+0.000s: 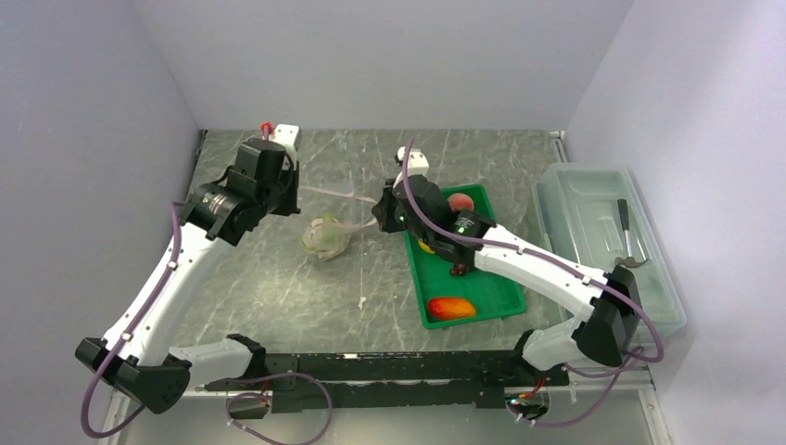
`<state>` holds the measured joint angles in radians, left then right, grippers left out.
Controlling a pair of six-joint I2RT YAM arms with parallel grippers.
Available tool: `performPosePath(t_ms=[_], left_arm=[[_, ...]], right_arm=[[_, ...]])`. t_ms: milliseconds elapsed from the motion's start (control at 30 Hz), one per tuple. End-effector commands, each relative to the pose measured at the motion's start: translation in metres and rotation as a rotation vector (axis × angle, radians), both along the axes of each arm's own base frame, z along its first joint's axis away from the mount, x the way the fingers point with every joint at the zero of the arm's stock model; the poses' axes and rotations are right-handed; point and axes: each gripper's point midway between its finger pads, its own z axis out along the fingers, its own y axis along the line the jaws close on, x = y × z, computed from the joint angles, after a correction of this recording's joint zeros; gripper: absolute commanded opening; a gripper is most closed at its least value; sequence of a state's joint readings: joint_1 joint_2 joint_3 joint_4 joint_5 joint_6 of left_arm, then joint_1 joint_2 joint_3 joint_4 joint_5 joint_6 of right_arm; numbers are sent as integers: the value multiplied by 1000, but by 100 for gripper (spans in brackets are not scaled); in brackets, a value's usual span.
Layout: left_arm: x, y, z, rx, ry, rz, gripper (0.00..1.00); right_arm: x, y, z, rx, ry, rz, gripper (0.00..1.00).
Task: Place the food in the zip-top bag and seal the zipper
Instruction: Adjust the zipper food storage bag at the center of the board, then pick up the fake fruit from the bin.
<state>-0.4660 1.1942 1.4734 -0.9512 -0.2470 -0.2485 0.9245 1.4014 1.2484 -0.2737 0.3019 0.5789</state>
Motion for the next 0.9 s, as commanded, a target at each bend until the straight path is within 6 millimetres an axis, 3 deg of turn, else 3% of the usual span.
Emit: performPosePath(t_ms=[0,233,367,667,867], left_arm=[[-1,6,17,-29,-99,7,0],[-4,-1,18,-70,-111,-21,0],[-1,-7,25,-99,-140,-40,0],[16,-16,22,-101,-138,-43,0],[26,-23,26,-116,-147,-51,0]], right_arm=[[-1,-5,9,48,-18,-24,0],[-8,-15,23,55,-44,-38,1],[-11,-23,42,73,-78,-48,14],[-21,-46,85,105,-146,-60,61],[-34,-82,92,80,-167,-114,68]])
